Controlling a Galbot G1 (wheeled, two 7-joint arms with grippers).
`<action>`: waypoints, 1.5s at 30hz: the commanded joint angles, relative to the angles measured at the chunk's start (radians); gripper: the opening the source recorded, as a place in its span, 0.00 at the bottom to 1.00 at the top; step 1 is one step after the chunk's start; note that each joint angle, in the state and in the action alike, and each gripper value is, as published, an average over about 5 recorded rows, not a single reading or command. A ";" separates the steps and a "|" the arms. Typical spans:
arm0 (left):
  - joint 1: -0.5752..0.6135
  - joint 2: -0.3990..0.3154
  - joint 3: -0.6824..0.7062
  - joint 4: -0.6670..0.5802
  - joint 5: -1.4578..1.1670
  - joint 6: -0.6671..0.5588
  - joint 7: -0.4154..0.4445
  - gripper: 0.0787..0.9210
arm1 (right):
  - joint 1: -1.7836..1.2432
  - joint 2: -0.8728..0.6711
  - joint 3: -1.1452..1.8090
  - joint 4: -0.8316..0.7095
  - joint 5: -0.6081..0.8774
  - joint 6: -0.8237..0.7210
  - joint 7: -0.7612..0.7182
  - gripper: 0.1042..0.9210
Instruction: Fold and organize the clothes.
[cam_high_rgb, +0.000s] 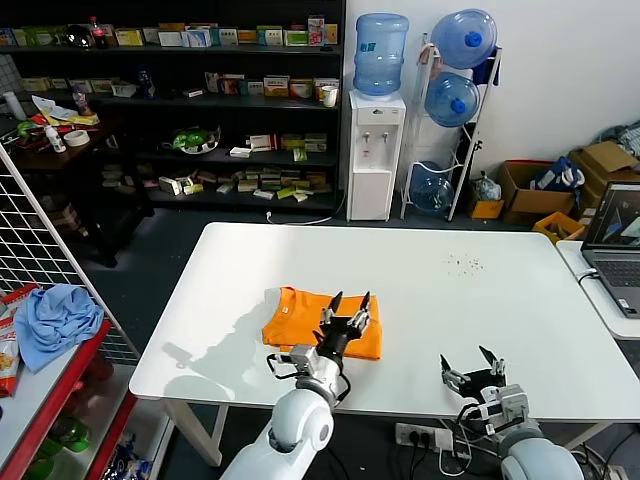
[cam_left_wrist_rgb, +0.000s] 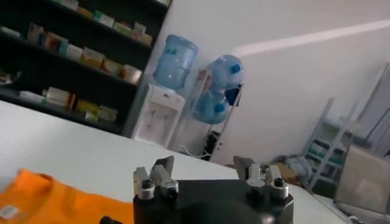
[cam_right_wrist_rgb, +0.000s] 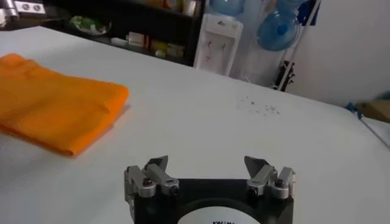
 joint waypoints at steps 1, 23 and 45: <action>0.181 0.360 -0.236 -0.117 0.113 -0.206 0.089 0.77 | 0.025 0.073 0.021 -0.013 0.019 0.211 -0.043 0.88; 0.269 0.329 -0.327 -0.100 0.359 -0.227 0.130 0.88 | -0.004 0.143 0.157 -0.012 -0.018 0.218 -0.144 0.88; 0.298 0.275 -0.452 -0.148 0.417 -0.122 0.171 0.88 | 0.010 0.186 0.197 0.009 -0.087 0.163 -0.149 0.88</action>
